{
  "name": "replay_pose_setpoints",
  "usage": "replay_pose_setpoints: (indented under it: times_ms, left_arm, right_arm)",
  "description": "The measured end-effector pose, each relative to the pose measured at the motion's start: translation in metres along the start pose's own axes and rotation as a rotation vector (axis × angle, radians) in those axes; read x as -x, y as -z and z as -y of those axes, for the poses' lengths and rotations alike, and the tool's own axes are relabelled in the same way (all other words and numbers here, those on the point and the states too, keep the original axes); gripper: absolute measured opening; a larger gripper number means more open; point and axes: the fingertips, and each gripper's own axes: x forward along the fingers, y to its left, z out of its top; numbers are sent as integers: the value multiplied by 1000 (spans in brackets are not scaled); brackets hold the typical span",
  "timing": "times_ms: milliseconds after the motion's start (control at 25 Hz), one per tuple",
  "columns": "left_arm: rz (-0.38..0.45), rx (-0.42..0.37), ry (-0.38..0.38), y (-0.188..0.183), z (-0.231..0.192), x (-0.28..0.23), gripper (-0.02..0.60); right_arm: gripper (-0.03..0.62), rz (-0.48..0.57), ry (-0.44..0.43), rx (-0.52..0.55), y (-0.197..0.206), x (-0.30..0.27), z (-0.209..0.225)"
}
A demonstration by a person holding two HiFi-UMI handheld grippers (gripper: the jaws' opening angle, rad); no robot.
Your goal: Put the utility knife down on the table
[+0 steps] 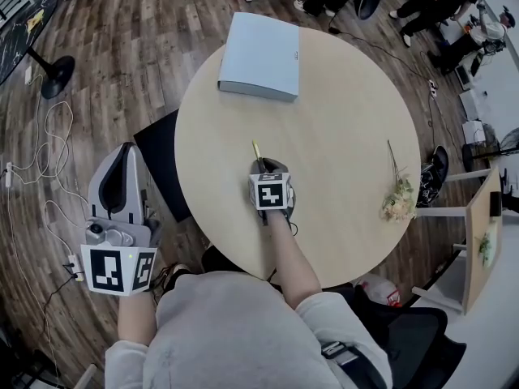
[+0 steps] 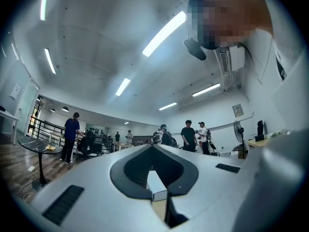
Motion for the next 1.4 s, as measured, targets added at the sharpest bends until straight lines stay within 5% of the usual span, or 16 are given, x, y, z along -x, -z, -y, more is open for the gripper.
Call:
replay_pose_setpoints:
  times_ms: [720,960,1400]
  left_arm:
    - [35,-13,24,-15,6,7,8]
    - [69,-8,84,-27,14,6,8]
    - [123,17,265,-53,36,4,8]
  right_arm:
    - [97,40,-1,-3,-9,12,-3]
    - [13,162,24,-29,-30,48,-7]
    - [11,413,122,-115,-62,143,-6]
